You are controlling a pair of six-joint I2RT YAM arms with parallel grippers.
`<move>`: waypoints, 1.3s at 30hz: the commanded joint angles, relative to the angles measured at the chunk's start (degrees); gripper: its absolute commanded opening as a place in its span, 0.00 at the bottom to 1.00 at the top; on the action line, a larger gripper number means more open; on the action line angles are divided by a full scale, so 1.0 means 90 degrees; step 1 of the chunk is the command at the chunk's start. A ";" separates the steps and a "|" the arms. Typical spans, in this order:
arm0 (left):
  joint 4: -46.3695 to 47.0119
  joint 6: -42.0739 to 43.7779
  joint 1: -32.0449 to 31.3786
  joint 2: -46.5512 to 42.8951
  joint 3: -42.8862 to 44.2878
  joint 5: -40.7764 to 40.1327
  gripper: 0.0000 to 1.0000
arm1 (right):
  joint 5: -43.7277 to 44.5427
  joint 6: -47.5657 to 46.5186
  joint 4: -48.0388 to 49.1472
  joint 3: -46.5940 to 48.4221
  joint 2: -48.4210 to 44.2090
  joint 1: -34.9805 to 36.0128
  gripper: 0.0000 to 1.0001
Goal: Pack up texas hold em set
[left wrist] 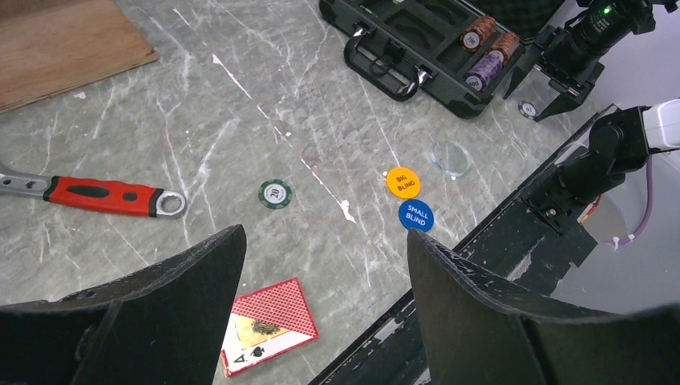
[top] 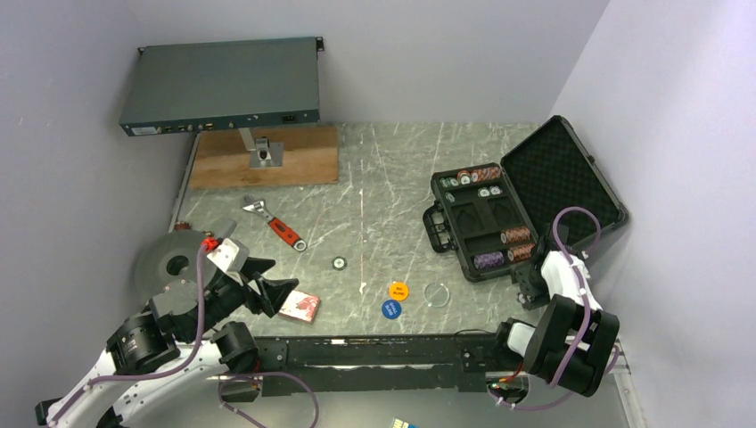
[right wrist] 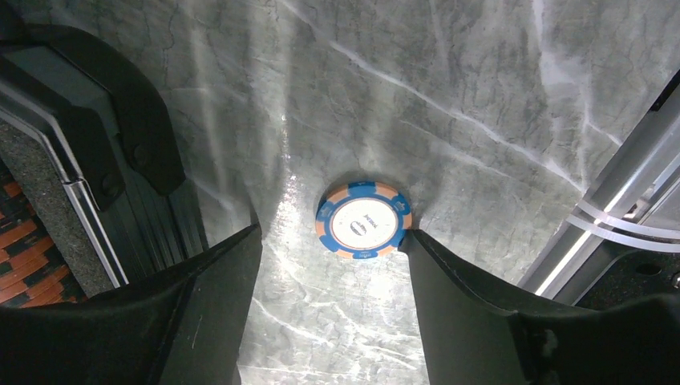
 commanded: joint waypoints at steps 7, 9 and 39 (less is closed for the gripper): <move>0.0048 0.0048 -0.0044 0.0171 -0.0004 -0.0093 0.80 | -0.0286 0.0190 0.0268 -0.0289 0.0387 -0.0042 0.56; 0.0038 0.0031 -0.0045 0.0167 -0.0004 -0.0123 0.80 | -0.0385 0.0141 0.0468 -0.0382 0.0435 -0.0042 0.46; 0.0000 -0.0012 -0.0074 0.0081 -0.0005 -0.0275 0.80 | -0.0202 -0.0424 0.0065 0.0252 0.0015 -0.0246 0.67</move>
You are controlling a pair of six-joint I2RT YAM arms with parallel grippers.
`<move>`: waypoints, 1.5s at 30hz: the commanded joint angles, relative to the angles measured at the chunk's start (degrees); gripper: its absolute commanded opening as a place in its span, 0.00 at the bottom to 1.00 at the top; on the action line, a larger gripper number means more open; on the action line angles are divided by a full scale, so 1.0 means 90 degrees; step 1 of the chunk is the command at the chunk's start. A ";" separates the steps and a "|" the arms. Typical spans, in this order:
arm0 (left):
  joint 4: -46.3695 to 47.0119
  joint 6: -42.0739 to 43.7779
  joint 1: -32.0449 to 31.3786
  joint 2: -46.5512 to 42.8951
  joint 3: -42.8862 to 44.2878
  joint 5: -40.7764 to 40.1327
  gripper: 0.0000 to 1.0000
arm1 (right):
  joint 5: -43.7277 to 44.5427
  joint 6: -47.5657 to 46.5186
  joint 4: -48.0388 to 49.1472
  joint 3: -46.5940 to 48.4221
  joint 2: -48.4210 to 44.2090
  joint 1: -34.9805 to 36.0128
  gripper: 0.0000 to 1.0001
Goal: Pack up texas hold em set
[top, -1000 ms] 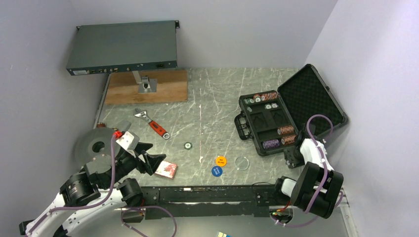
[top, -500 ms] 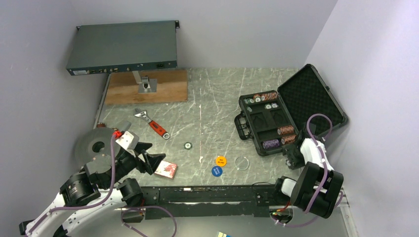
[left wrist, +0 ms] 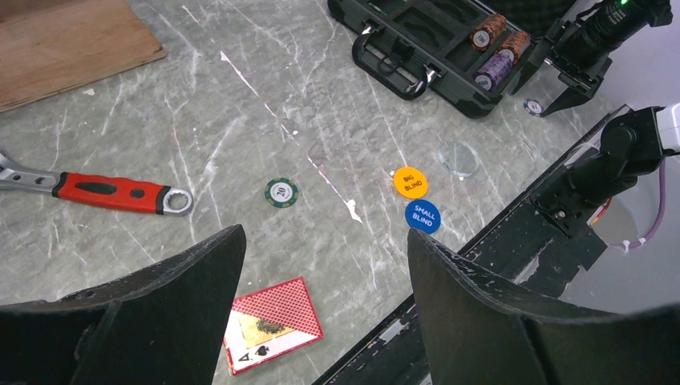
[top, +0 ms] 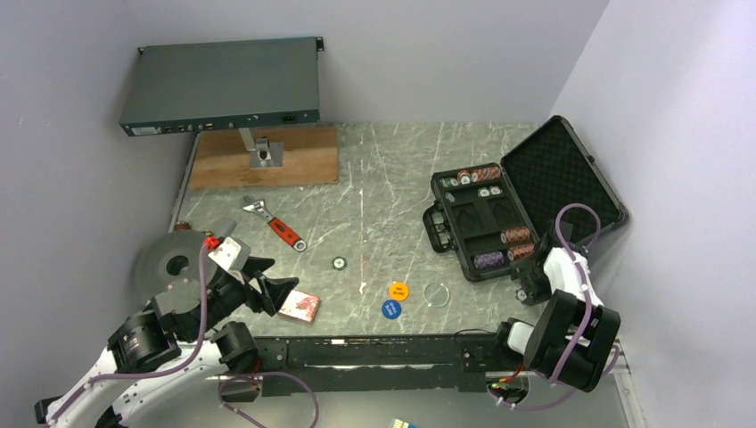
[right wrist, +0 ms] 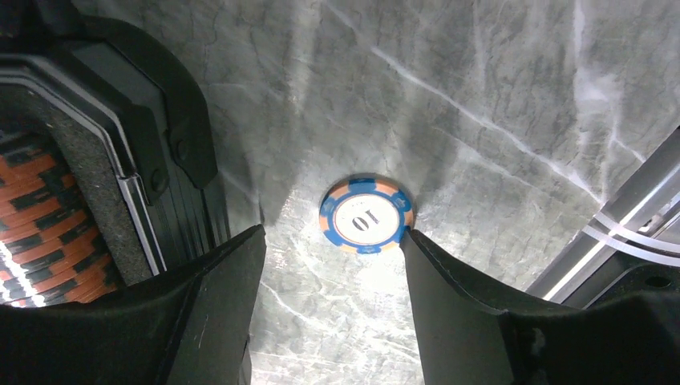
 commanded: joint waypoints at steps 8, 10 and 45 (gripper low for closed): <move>0.0005 -0.0019 -0.0037 0.0050 -0.0004 -0.0146 0.80 | 0.0157 -0.0298 -0.0360 0.0487 -0.0285 -0.0298 0.69; 0.0005 -0.0012 -0.0036 0.0069 -0.0004 -0.0156 0.80 | 0.0137 -0.0311 -0.0481 0.0588 -0.0442 -0.0308 0.70; -0.0053 -0.0071 -0.0140 -0.0084 0.0014 -0.0296 0.80 | 0.0085 -0.0110 0.0212 -0.0089 0.0361 -0.0369 0.14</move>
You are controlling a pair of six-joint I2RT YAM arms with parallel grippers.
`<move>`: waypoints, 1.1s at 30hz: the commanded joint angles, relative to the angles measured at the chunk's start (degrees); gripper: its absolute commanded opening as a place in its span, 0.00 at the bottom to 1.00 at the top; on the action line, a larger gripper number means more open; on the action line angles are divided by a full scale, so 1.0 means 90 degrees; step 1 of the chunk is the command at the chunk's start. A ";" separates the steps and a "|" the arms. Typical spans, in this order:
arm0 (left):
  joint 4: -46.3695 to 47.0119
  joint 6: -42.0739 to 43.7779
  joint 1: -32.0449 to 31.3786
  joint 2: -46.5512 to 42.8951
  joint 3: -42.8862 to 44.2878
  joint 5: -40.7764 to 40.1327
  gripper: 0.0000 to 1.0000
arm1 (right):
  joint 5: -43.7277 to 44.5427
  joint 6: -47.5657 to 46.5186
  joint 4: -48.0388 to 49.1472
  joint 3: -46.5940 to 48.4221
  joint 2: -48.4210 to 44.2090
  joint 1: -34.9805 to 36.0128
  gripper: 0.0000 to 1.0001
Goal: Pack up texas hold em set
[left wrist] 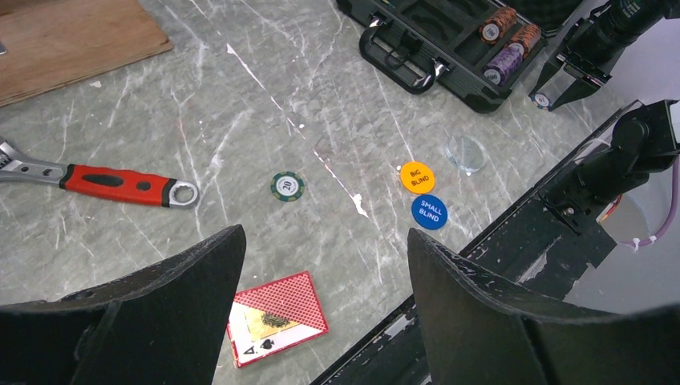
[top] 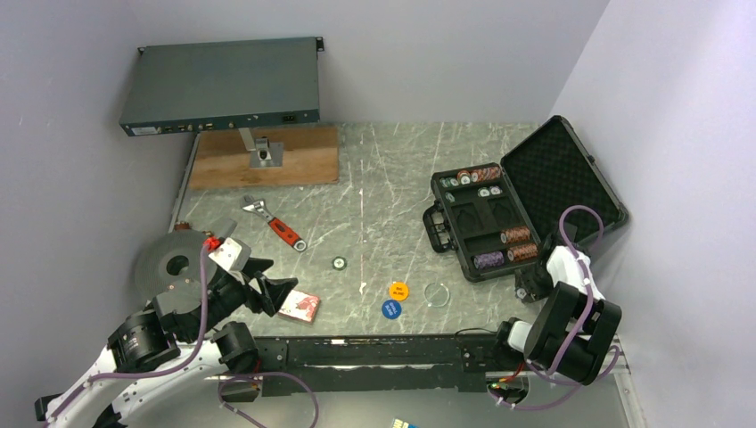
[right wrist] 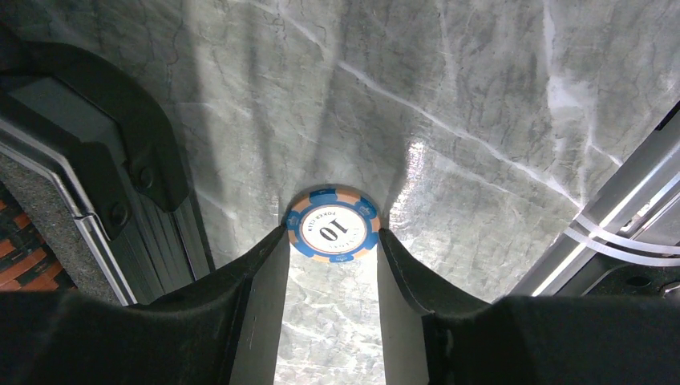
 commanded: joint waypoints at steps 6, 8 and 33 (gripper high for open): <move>0.0087 -0.0042 -0.0043 -0.0074 0.0006 -0.0114 0.80 | -0.0156 0.0049 -0.0187 0.0133 -0.0404 -0.0025 0.12; 0.0088 -0.0042 -0.0042 -0.0065 0.0016 -0.0116 0.80 | -0.0215 0.0036 -0.0336 0.0212 -0.0505 -0.0018 0.12; 0.0046 -0.0071 -0.0062 -0.0050 0.0020 -0.0152 0.80 | -0.0262 -0.0077 0.0248 0.0191 -0.0077 0.0000 0.66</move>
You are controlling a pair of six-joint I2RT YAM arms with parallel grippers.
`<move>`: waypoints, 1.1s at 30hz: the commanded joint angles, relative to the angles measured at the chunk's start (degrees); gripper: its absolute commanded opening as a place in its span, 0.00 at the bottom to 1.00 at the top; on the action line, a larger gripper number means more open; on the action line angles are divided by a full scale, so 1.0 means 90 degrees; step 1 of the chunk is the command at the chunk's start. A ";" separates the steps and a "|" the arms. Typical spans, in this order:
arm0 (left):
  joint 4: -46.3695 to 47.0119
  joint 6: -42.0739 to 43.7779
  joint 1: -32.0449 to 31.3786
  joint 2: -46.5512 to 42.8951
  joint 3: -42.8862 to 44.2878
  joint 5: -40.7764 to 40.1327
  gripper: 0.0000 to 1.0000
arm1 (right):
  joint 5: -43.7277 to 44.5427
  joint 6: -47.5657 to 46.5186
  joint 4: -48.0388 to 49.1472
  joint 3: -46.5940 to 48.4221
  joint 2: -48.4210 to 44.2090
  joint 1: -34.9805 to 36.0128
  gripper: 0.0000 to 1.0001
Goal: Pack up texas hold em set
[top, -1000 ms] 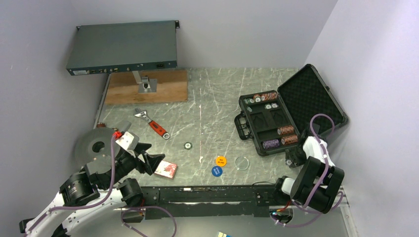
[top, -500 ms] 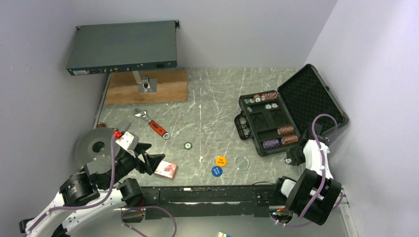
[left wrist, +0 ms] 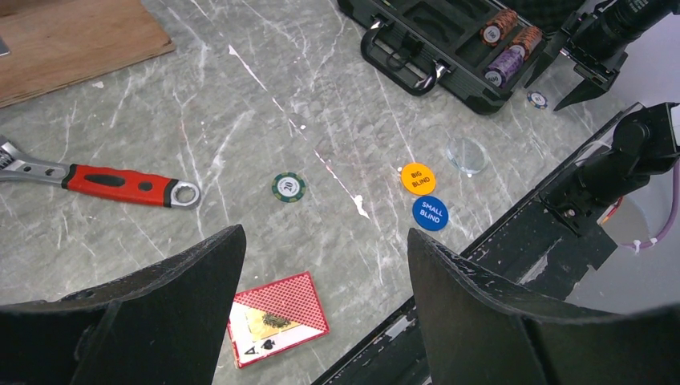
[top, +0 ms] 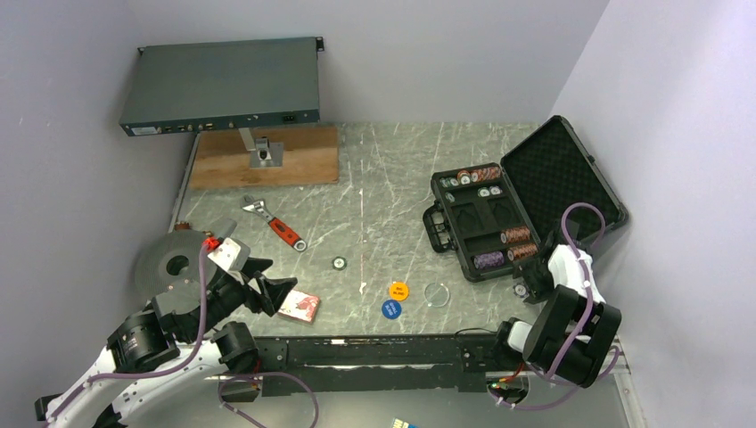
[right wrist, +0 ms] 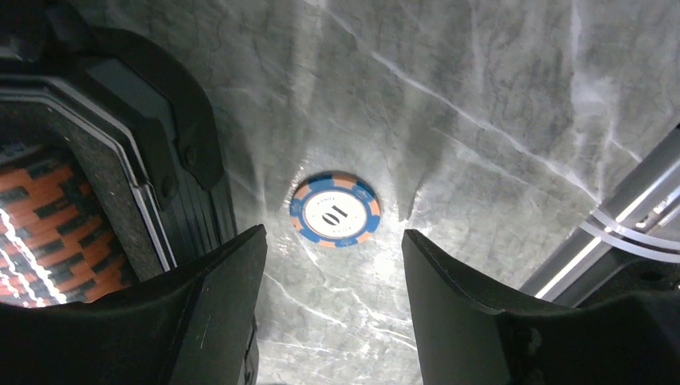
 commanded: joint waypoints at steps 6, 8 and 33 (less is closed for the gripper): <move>0.0066 -0.0061 -0.0067 -0.0047 0.0014 -0.0126 0.80 | 0.0079 -0.0115 0.0853 -0.0120 0.0283 -0.0013 0.65; 0.0055 -0.0071 -0.0067 -0.0054 0.0022 -0.0131 0.80 | 0.0210 -0.0136 0.0840 -0.0109 0.0375 -0.0013 0.64; 0.0035 -0.0100 -0.0205 -0.0135 0.0026 -0.0193 0.80 | 0.0026 -0.0183 0.0394 -0.0045 0.0040 -0.0005 0.22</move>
